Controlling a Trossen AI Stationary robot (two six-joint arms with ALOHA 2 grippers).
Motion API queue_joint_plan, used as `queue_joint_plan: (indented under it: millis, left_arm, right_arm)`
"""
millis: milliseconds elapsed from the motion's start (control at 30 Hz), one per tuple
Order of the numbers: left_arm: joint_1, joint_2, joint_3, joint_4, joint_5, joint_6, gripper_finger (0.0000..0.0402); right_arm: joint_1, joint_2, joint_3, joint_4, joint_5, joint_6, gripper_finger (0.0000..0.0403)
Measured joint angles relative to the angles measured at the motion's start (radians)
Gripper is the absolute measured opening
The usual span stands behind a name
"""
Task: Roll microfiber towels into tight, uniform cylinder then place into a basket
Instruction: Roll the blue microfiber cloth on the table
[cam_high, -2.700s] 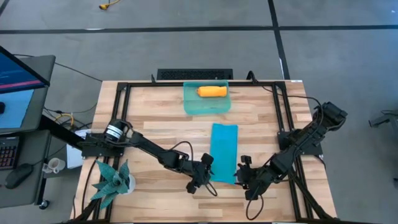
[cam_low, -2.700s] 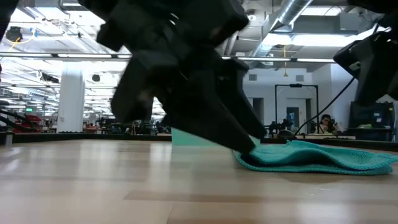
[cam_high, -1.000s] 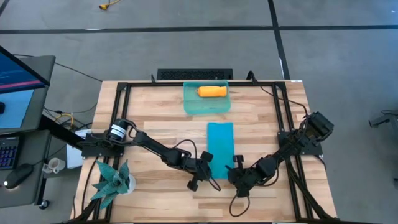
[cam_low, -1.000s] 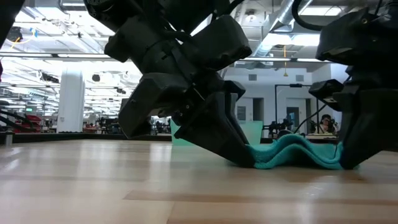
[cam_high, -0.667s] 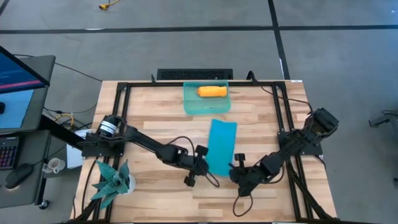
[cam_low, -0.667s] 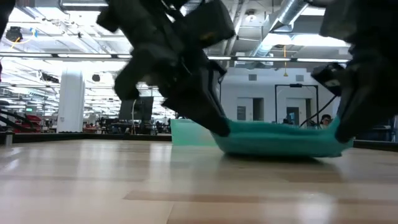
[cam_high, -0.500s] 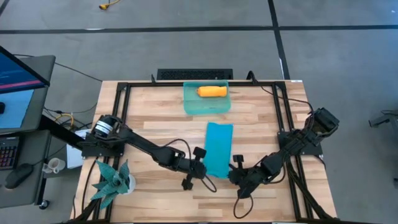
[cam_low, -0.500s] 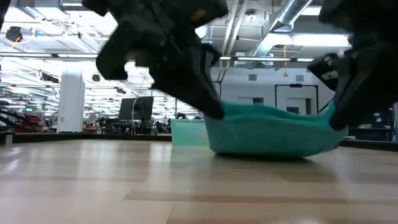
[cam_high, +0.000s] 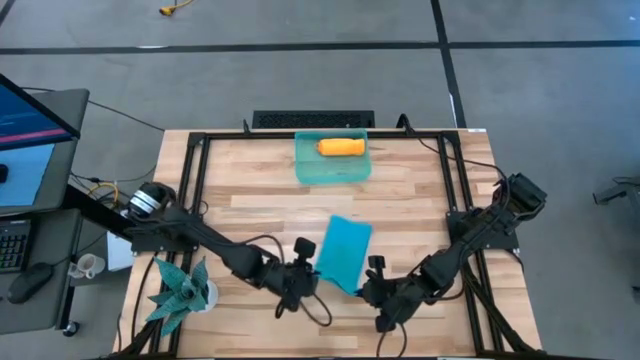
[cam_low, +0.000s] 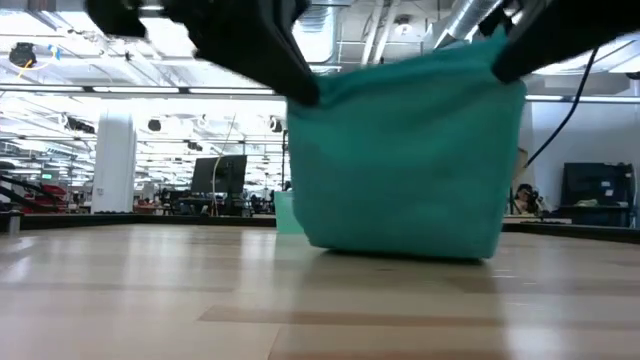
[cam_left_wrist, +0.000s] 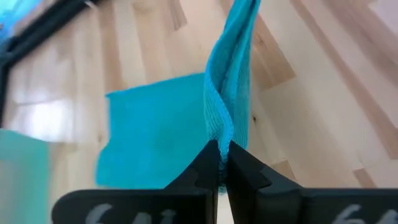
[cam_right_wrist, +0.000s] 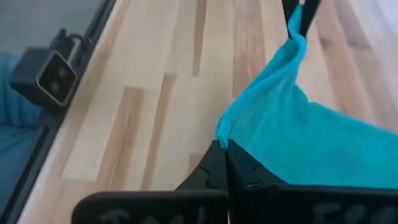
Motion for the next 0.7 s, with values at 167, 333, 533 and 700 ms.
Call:
queue_joint_plan:
  millis: [167, 333, 533, 700]
  left_arm:
    - [-0.051, -0.052, 0.001, -0.044, -0.108, -0.054, 0.0007]
    - [-0.072, -0.064, 0.002, -0.053, -0.191, -0.066, 0.0007]
    - [-0.025, -0.063, 0.002, -0.087, -0.204, -0.103, 0.0007]
    - [0.039, -0.063, -0.018, -0.095, -0.234, -0.146, 0.0007]
  right_arm:
    - [0.004, -0.001, 0.026, -0.002, 0.046, 0.003, 0.0003]
    - [0.004, -0.001, 0.039, -0.002, 0.094, 0.036, 0.0003]
    - [-0.033, -0.002, 0.039, -0.036, 0.127, 0.071, 0.0003]
    - [-0.077, 0.001, 0.039, -0.142, 0.173, 0.162, 0.0003]
